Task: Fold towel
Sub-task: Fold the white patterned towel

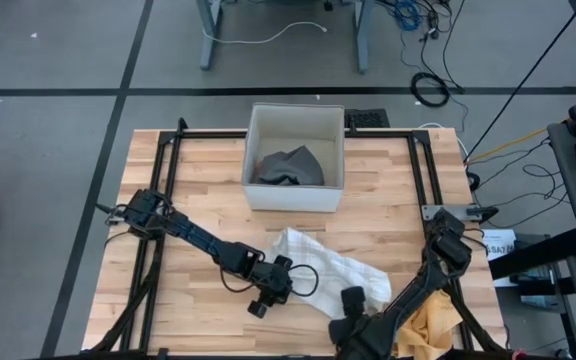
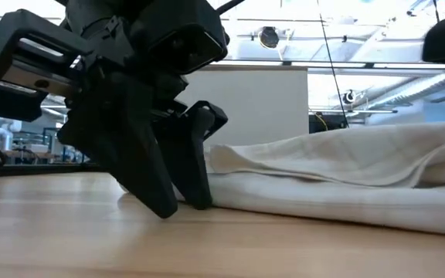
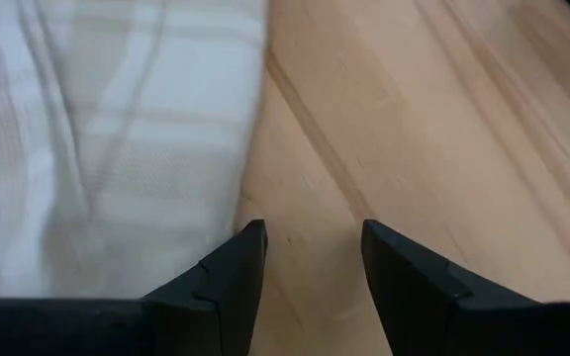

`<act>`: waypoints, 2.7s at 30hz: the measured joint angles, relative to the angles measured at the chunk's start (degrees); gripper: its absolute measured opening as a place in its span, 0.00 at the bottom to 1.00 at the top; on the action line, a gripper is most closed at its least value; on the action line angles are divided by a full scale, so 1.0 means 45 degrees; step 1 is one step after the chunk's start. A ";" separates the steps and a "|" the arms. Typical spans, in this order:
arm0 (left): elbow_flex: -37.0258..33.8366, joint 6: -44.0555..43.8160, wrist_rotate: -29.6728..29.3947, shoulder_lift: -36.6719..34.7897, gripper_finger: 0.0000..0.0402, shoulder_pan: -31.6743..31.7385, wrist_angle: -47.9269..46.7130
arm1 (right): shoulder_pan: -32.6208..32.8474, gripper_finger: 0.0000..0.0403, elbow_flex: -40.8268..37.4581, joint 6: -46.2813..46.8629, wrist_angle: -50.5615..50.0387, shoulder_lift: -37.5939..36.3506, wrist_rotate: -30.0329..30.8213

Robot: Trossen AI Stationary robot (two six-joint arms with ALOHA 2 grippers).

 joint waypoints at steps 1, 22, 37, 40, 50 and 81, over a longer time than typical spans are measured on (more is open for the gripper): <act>0.0000 -0.0035 0.0067 0.0000 0.44 0.0002 0.0007 | 0.0050 0.39 -0.0014 -0.0007 -0.0309 0.0005 -0.0020; -0.0015 0.2269 -0.4587 -0.1588 0.44 -0.0128 -0.0390 | 0.0363 0.39 -0.0046 0.0534 -0.0859 0.0046 0.0172; -0.0015 0.2091 -0.4866 -0.0758 0.41 0.0297 0.0467 | 0.0358 0.39 -0.0046 0.0617 -0.0829 0.0046 0.0176; -0.0015 0.2364 -0.5145 -0.0758 0.33 0.0316 0.0541 | 0.0358 0.39 -0.0046 0.0640 -0.0829 0.0046 0.0176; -0.0015 0.3471 -0.5835 -0.0743 0.02 0.0325 0.0163 | 0.0358 0.39 -0.0046 0.0656 -0.0815 0.0046 0.0181; -0.0010 0.2891 -0.5404 -0.1637 0.04 -0.0393 -0.5335 | 0.0358 0.39 -0.0051 0.1556 -0.0994 -0.0566 0.0113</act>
